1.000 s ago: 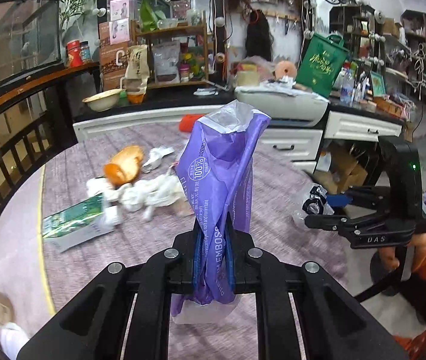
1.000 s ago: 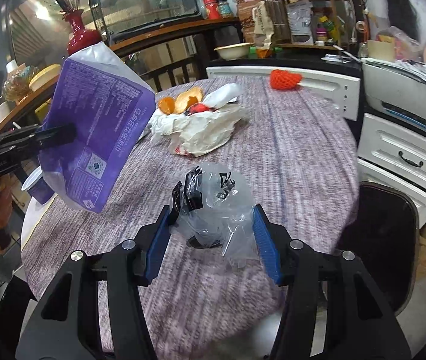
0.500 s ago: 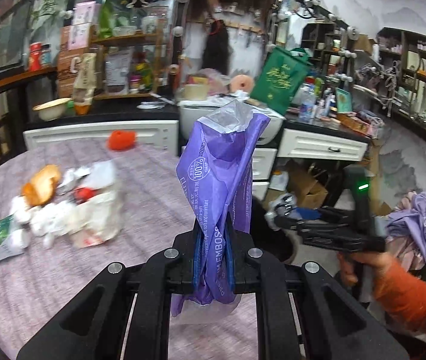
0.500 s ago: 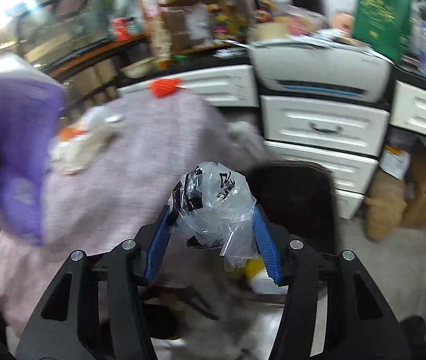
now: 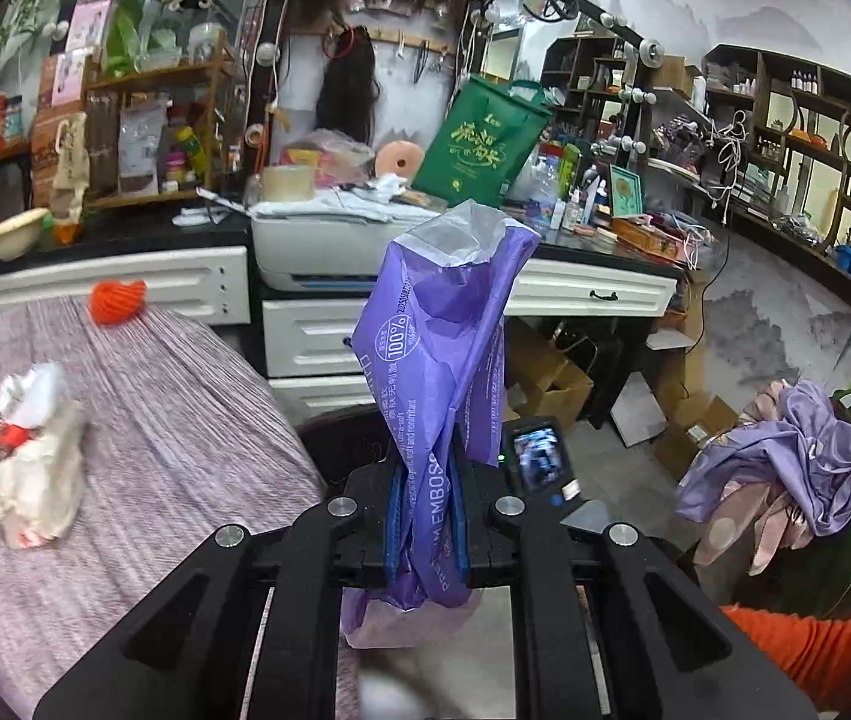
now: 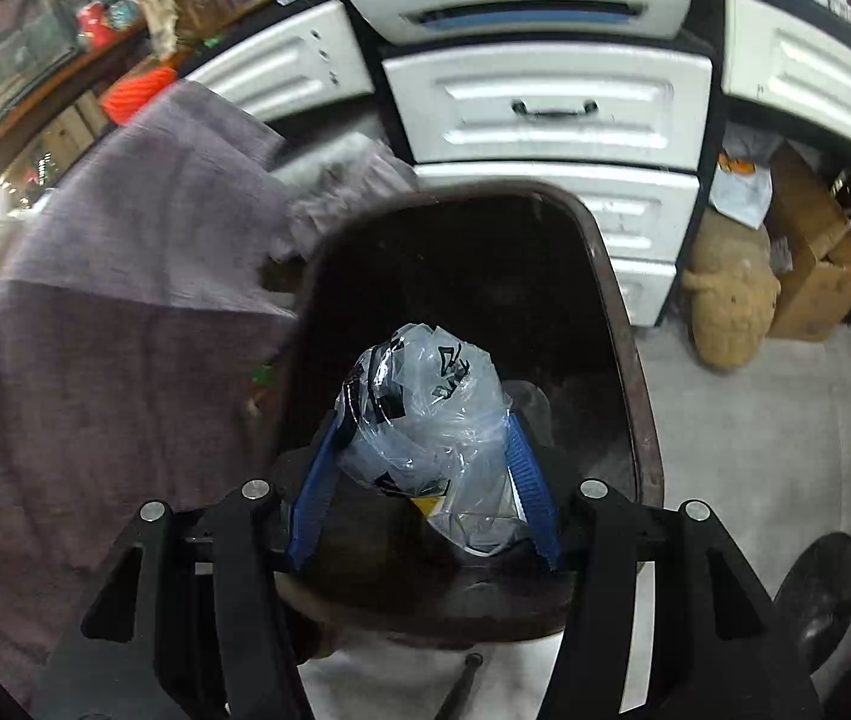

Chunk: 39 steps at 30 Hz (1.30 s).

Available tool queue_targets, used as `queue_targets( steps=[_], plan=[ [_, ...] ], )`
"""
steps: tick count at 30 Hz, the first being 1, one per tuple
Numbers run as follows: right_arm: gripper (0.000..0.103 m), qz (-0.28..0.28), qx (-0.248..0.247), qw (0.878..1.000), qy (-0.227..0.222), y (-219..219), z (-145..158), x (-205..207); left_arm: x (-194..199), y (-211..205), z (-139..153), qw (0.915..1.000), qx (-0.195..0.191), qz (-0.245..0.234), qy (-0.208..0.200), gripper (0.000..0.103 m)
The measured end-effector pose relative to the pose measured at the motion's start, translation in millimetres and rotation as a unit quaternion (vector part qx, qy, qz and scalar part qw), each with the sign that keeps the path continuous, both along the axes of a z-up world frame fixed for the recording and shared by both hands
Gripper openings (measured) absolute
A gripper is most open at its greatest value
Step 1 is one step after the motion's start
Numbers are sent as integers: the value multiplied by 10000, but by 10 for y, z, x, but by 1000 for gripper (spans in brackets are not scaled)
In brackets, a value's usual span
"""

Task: Collect trash
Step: 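Carry the plastic bag over the bin and open the right gripper, then drop the purple package into the bin by opening the left gripper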

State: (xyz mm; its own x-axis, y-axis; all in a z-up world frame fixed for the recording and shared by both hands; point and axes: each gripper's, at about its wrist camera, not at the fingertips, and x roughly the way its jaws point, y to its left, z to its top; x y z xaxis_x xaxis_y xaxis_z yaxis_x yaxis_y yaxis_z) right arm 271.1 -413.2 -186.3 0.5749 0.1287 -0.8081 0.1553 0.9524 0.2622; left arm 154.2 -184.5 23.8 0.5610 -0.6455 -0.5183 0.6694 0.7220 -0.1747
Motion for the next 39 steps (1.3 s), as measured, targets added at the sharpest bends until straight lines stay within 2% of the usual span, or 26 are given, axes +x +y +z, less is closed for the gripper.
queue_targets(
  steps=[2, 3, 7, 12, 19, 26, 39],
  plan=[
    [69, -109, 55, 9999, 47, -50, -109, 27, 17, -71, -66, 10000, 63, 41, 43, 13],
    [71, -202, 67, 9997, 81, -81, -151, 23, 17, -108, -93, 9999, 121, 54, 24, 13],
    [72, -373, 241, 9990, 98, -193, -180, -89, 37, -200, -192, 9997, 187, 13, 148, 13],
    [78, -632, -146, 9977, -199, -356, -15, -328, 100, -393, -358, 9988, 406, 20, 283, 13],
    [79, -1097, -259, 9926, -441, -716, 125, -764, 250, -759, -697, 9942, 915, 109, 555, 13],
    [79, -1358, -252, 9892, -493, -925, 163, -1063, 402, -1051, -1046, 9870, 1372, 207, 805, 13],
    [79, -1528, -214, 9867, -510, -1052, 143, -1209, 672, -1278, -1437, 9746, 1868, 606, 1075, 14]
  ],
)
